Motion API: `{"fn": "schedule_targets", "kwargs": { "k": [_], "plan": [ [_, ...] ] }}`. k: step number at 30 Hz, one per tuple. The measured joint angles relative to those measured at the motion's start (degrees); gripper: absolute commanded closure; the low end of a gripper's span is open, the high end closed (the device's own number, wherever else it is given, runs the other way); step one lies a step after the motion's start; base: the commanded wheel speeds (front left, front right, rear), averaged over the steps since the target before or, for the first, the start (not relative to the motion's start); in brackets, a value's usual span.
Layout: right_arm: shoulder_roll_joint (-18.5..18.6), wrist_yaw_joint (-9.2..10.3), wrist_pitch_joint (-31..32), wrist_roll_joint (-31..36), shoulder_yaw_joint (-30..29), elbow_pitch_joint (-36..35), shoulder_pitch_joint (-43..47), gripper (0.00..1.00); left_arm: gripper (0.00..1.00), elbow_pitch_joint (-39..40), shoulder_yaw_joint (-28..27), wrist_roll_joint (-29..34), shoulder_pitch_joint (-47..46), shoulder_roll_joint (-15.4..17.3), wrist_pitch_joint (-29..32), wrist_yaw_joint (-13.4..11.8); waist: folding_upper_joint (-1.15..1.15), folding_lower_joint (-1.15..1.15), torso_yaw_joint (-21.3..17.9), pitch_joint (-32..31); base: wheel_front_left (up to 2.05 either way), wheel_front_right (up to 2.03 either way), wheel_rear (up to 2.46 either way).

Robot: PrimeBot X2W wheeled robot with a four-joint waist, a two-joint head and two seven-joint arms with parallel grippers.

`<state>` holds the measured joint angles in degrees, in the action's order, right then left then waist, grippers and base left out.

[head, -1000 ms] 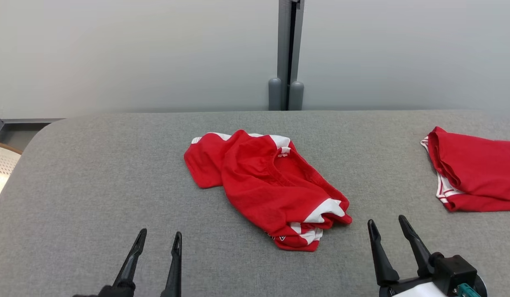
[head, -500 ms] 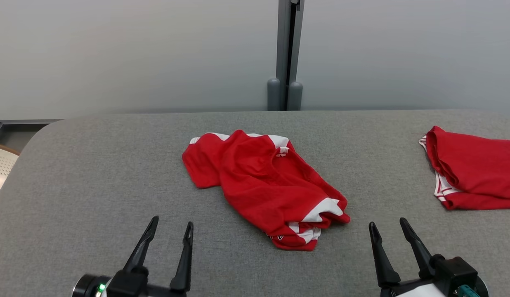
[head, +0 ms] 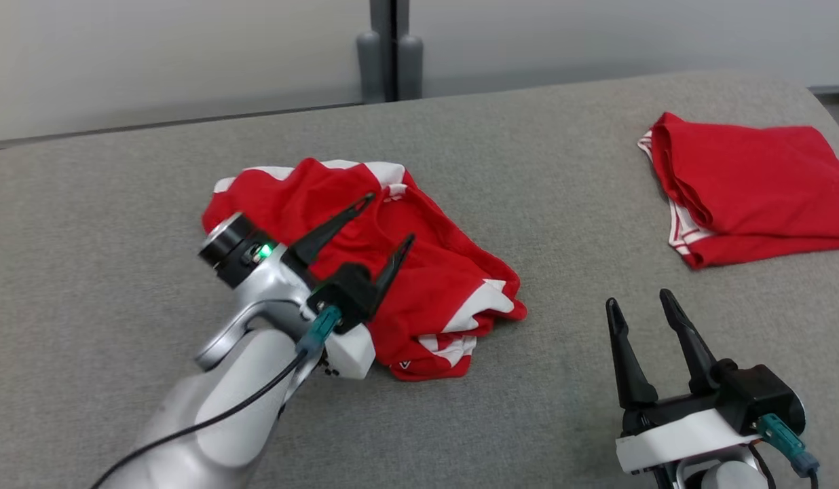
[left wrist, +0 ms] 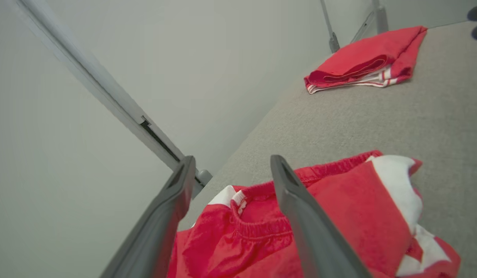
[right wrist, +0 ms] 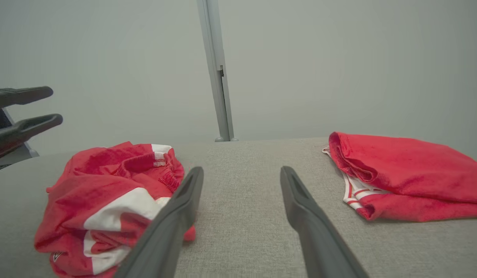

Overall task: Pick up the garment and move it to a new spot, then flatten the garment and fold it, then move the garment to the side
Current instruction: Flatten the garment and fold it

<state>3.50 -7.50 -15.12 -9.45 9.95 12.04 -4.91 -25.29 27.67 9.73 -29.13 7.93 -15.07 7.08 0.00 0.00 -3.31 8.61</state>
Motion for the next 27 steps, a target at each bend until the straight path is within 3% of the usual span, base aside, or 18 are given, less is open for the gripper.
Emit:
{"fn": "schedule_targets", "kwargs": {
  "k": [6, 13, 19, 27],
  "plan": [
    [-0.1, 0.0, 0.0, 0.1, 0.2, -0.1, -1.9, 0.0, 0.0, -13.9, 12.5, 3.2, -13.1, -0.5, 0.0, 0.3, 0.0, 0.0, -4.3, 4.8, 0.0, 0.0, 0.0],
    [-0.3, 0.0, 0.0, 0.1, 0.5, -0.3, -3.6, 0.0, 0.0, -25.8, 26.0, -2.2, -21.1, -2.1, 0.0, 0.3, 0.0, 0.0, -7.7, 8.7, 0.0, 0.0, 0.0],
    [-0.3, 0.0, 0.0, 0.1, -0.3, -0.5, -3.9, 0.0, 0.0, -26.0, 34.4, -7.9, -22.9, -2.5, 0.0, 0.3, 0.0, 0.0, -7.8, 9.3, 0.0, 0.0, 0.0],
    [-0.3, 0.0, 0.0, 0.5, -1.5, -1.1, -3.3, 0.0, 0.0, -17.4, 38.6, -8.8, -21.8, 1.8, 0.0, 0.3, 0.0, 0.0, -6.9, 9.0, 0.0, 0.0, 0.0]
  ]
}}
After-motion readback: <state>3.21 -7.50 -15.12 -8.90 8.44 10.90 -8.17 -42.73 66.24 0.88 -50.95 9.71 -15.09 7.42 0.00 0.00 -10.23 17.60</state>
